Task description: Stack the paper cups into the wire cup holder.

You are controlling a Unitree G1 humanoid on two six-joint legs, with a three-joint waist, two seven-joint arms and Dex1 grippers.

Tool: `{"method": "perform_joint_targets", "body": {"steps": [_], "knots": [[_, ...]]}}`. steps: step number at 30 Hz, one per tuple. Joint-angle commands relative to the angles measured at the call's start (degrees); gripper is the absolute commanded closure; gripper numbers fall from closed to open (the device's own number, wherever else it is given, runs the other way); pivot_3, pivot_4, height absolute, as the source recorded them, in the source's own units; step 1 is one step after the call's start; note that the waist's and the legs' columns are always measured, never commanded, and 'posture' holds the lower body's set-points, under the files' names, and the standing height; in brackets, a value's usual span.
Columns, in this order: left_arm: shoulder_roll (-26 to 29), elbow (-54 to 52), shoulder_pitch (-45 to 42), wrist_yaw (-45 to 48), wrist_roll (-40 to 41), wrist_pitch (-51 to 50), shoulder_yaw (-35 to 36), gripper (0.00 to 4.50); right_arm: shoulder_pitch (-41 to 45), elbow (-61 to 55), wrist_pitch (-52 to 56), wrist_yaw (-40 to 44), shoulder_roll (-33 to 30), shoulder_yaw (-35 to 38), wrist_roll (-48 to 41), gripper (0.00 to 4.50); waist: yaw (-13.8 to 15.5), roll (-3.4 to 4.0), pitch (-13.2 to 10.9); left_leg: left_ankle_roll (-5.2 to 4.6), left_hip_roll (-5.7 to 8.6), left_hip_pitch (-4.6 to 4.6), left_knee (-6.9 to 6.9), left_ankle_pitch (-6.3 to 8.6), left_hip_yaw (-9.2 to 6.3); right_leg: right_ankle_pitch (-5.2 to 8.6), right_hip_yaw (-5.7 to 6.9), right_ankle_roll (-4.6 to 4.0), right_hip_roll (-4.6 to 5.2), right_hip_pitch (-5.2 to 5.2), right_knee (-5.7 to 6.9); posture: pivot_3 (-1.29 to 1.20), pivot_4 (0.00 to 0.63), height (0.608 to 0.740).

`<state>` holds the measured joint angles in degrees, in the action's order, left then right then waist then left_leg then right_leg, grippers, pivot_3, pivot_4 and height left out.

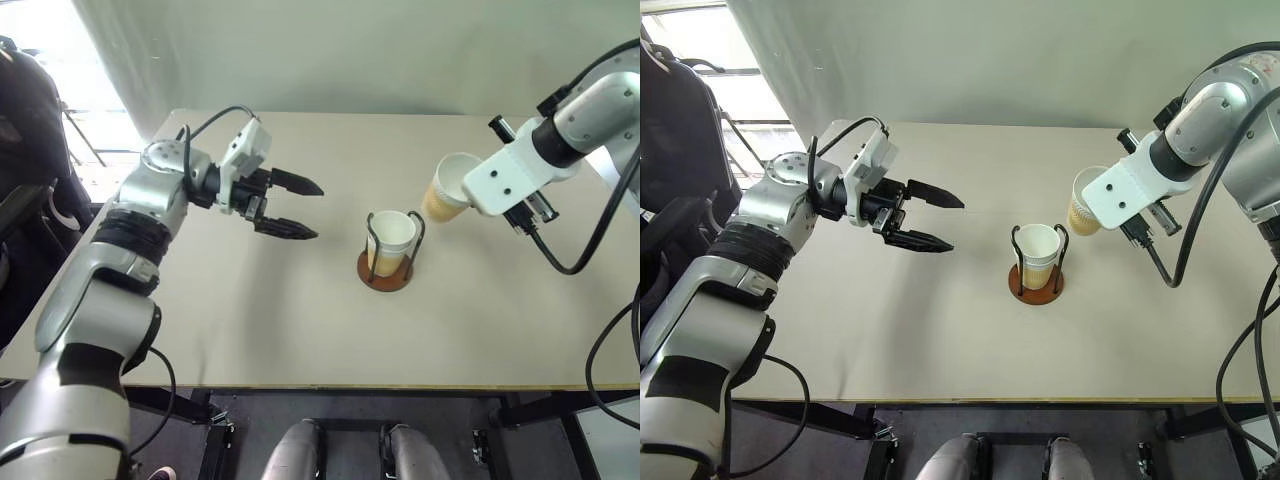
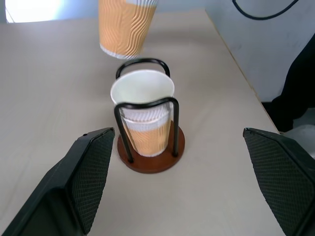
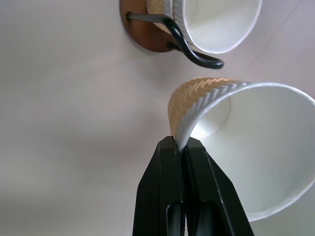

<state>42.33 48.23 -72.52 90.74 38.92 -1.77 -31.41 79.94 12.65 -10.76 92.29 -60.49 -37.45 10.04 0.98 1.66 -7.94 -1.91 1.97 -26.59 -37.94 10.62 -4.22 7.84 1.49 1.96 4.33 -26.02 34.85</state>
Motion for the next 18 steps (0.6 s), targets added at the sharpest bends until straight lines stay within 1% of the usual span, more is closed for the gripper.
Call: {"method": "perform_joint_targets", "body": {"steps": [1, 12, 14, 18], "knots": [[1.4, -1.9, -1.5, 1.8, 1.6, -0.7, 1.3, 0.0, 2.8, 0.2, -0.7, 0.2, 0.4, 0.2, 0.1, 4.49, -0.1, 0.0, 0.0, 0.01, 0.0, 0.0, 0.0, 0.01, 0.0, 0.0, 0.0, 0.0, 0.0, 0.0, 0.0, 0.0, 0.15, 0.74], [3.5, -1.6, -1.9, 1.8, 2.9, -0.3, 0.7, 0.0, 9.0, -1.1, 5.6, 0.2, 5.5, 1.0, -4.3, 4.49, -0.3, 0.0, 0.0, 0.06, -0.02, -0.03, 0.03, 0.03, -0.01, 0.06, 0.02, -0.08, -0.01, -0.09, 0.03, 0.0, 0.15, 0.74], [3.7, -1.6, -1.9, 1.8, 3.1, -0.3, 1.0, 0.0, 9.4, -1.6, 6.2, 0.2, 5.9, 1.0, -4.9, 4.49, -0.2, 0.0, 0.0, 0.06, -0.01, -0.05, 0.02, 0.02, -0.01, 0.07, 0.03, -0.09, -0.01, -0.09, 0.02, 0.0, 0.15, 0.74], [5.2, -3.0, -1.3, 1.8, 4.7, -0.9, 1.5, 0.0, 7.6, -5.3, 8.5, 0.2, 4.9, -0.3, -7.7, 4.49, -0.2, 0.0, 0.0, 0.1, -0.01, -0.17, 0.01, 0.0, -0.02, 0.08, 0.04, -0.1, -0.01, -0.18, 0.02, 0.0, 0.15, 0.74]]}}
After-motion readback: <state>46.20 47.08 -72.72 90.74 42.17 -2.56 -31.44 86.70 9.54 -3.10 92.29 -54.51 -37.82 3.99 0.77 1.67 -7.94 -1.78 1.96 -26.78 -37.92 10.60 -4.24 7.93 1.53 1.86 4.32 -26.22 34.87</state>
